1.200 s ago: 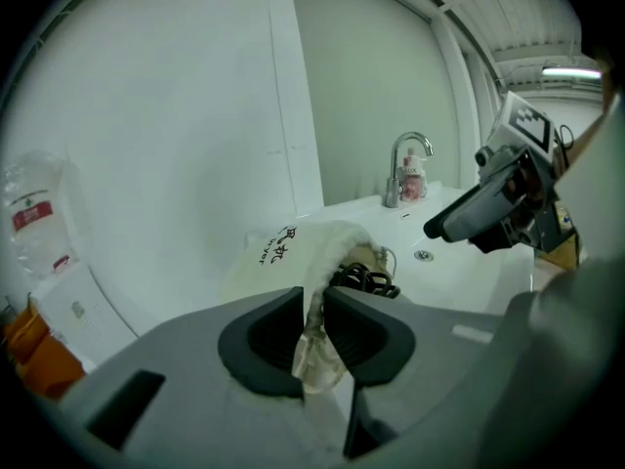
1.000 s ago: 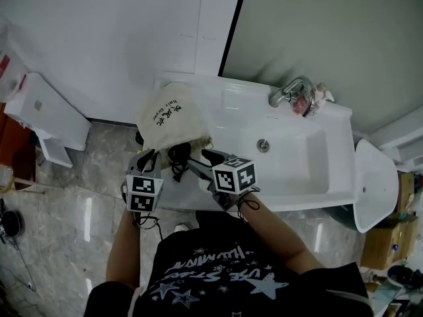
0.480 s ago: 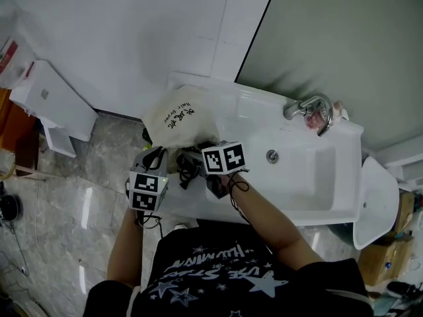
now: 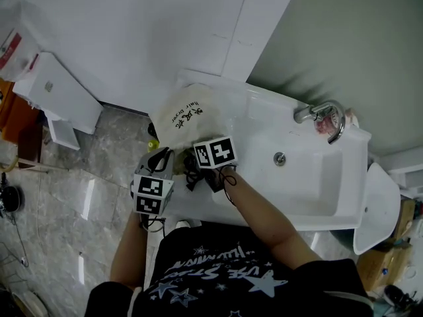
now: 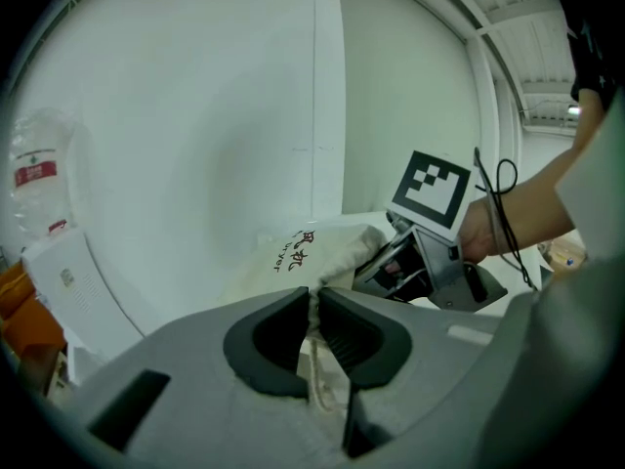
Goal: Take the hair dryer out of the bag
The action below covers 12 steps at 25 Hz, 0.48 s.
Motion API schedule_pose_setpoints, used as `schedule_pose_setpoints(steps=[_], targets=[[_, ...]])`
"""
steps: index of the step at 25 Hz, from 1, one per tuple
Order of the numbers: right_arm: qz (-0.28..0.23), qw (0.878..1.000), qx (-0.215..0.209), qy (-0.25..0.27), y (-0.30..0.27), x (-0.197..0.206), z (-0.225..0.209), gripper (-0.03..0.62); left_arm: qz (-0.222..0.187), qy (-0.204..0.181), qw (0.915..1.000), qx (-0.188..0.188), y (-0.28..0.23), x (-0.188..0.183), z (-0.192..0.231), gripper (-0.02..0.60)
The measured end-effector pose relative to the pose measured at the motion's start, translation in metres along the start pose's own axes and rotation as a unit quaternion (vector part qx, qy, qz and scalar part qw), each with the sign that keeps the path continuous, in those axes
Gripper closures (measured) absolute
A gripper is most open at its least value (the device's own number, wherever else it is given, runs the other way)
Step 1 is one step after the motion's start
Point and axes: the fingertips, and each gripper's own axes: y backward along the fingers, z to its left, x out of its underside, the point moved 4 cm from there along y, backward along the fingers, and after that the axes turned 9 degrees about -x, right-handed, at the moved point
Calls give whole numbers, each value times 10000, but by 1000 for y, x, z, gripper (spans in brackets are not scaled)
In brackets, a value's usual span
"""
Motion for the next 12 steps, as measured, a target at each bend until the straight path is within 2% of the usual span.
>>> schedule_pose_setpoints(steps=[7, 10, 12], targets=[[207, 9995, 42, -221, -11, 3, -2, 344, -37, 32, 10000, 65, 5, 2, -1, 534], [308, 9990, 42, -330, -17, 4, -6, 361, -54, 49, 9999, 85, 6, 2, -2, 535], [298, 9988, 80, -374, -18, 4, -9, 401, -59, 17, 9999, 82, 7, 2, -3, 534]])
